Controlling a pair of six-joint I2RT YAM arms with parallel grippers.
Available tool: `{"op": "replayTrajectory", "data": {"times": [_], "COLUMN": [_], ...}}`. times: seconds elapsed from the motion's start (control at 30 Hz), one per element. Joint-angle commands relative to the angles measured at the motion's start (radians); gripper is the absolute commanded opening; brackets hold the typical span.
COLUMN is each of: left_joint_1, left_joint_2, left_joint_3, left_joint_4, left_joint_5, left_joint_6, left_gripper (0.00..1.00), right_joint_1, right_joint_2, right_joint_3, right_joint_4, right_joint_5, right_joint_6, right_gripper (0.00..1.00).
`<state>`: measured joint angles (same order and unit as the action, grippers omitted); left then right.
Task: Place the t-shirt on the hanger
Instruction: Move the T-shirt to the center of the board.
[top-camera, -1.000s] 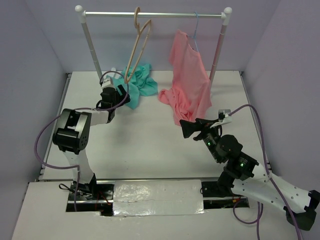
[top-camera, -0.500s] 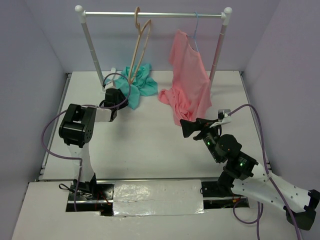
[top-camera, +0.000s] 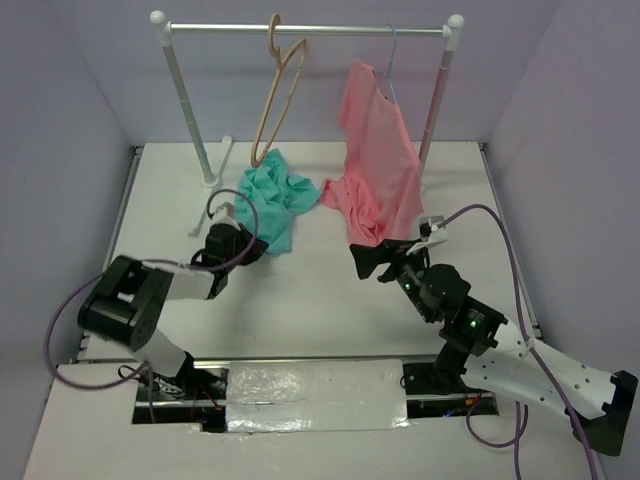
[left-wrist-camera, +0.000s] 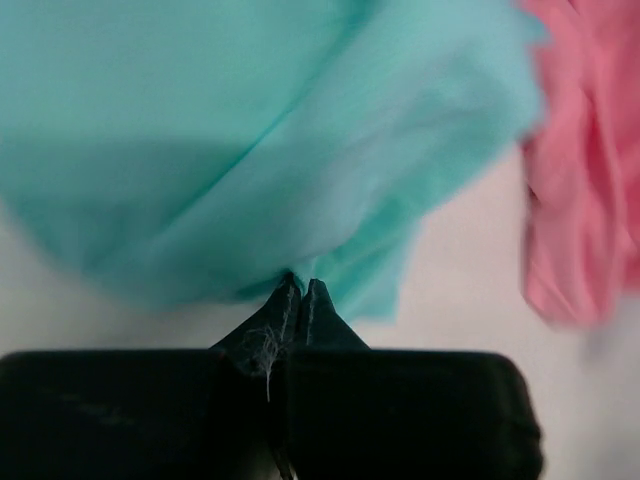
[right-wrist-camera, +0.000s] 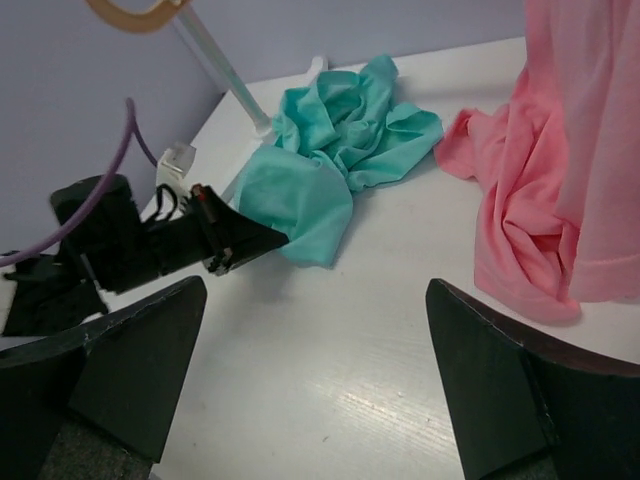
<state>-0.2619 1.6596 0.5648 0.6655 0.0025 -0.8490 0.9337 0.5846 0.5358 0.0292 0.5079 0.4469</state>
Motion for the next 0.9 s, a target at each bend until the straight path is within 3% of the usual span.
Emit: {"op": "replayTrajectory", "data": {"times": [0.0,0.1,0.2,0.23,0.27,0.3,0.4,0.5,0.7,0.87], "left_joint_1": [-0.147,-0.296,-0.436,-0.457,-0.476,-0.477,-0.479,-0.478,-0.479,-0.476], "left_joint_2": [-0.235,-0.413,-0.749,-0.805,-0.861,-0.956,-1.078,-1.097,-0.922,-0.865], "left_joint_3": [-0.141,-0.236,-0.304,-0.307,-0.304,-0.293,-0.238,-0.198,-0.14,-0.138], "left_joint_4": [0.071,-0.093,-0.254,-0.309,-0.417,-0.475,-0.648,-0.714,-0.738,-0.733], "left_joint_5": [0.025,-0.083,-0.194,-0.209,-0.238,-0.252,-0.324,-0.348,-0.331,-0.384], "left_joint_6": [-0.033,-0.038,-0.027,-0.022,-0.01,-0.012,0.03,0.062,0.094,0.096], "left_gripper": [0.0,0.0,0.0,0.05,0.41,0.56,0.66,0.76,0.75,0.75], "right_joint_1": [0.004,0.005,0.004,0.007,0.002,0.004,-0.003,-0.001,0.002,0.022], "right_joint_2": [0.052,0.081,0.095,0.093,0.092,0.092,0.101,0.15,0.314,0.395], "right_joint_3": [0.058,0.096,0.102,0.098,0.095,0.084,0.064,0.069,0.125,0.081], "right_joint_4": [-0.008,-0.052,-0.057,-0.051,-0.046,-0.032,0.03,0.066,-0.003,0.023], "right_joint_5": [-0.039,-0.039,-0.042,-0.045,-0.051,-0.049,-0.089,-0.196,-0.374,-0.424], "right_joint_6": [-0.028,-0.017,-0.014,-0.02,-0.033,-0.04,-0.083,-0.105,-0.027,0.047], "right_gripper": [0.98,0.97,0.95,0.95,0.95,0.94,0.93,0.91,0.87,0.84]}}
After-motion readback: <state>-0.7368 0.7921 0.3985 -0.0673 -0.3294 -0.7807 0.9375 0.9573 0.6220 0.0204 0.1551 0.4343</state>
